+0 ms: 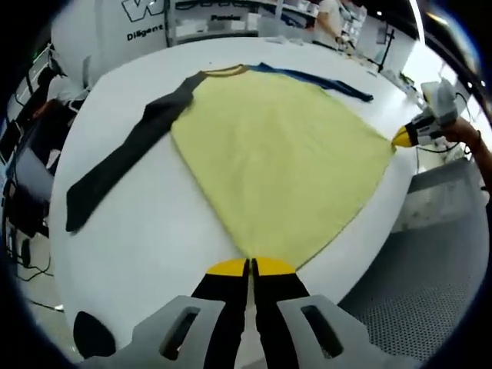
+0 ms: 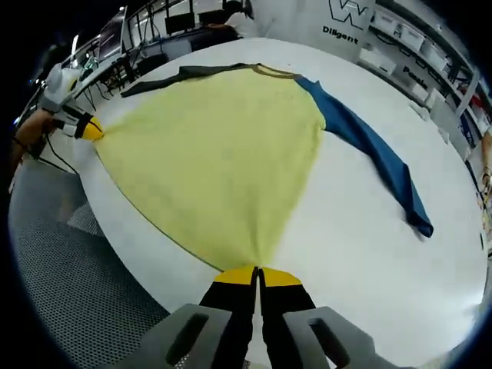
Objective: Fold the garment on the visible template until the final outline fits inside the template.
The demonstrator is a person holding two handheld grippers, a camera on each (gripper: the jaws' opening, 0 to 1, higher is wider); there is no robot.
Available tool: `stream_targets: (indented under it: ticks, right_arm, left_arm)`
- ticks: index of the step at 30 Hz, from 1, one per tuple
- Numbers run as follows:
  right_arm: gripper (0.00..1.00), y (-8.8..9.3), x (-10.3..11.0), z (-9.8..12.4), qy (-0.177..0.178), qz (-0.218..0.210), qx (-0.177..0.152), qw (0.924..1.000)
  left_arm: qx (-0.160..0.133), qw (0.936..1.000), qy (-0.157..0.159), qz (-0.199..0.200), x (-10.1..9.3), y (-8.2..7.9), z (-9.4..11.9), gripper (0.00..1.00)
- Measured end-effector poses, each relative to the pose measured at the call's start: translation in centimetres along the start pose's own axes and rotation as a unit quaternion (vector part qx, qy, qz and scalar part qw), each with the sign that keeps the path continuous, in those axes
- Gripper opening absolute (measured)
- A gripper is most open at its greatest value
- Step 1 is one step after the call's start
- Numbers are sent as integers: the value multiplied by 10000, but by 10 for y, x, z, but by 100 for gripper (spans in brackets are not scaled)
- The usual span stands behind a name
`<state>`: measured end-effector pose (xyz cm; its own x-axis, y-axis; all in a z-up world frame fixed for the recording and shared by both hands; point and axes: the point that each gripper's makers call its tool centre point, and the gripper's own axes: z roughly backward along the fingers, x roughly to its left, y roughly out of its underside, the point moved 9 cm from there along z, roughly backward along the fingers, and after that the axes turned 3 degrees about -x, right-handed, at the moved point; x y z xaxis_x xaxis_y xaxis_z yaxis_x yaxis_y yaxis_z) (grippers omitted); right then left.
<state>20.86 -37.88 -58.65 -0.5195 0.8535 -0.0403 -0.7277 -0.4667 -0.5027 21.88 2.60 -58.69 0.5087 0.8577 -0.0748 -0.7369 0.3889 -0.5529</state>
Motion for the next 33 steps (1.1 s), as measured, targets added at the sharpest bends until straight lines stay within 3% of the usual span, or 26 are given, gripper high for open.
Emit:
stream_targets:
  ticks: [14, 17, 25, 33]
  right_arm:
    - [0, 9, 1, -4, 17, -71, 41, 10000]
    - [0, 10, 1, -5, 17, -74, 40, 10000]
    - [0, 11, 3, -6, 40, 118, 114, 9999]
    - [0, 14, 1, -8, -51, -139, 44, 9999]
  left_arm:
    - [133, 9998, -157, -30, -7, 13, -7, 1]
    - [69, 9996, -215, 172, -6, 14, -7, 1]
    - [-56, 9993, -269, 246, -7, 17, -6, 1]
    - [-224, 9988, -282, 319, -8, 19, -5, 7]
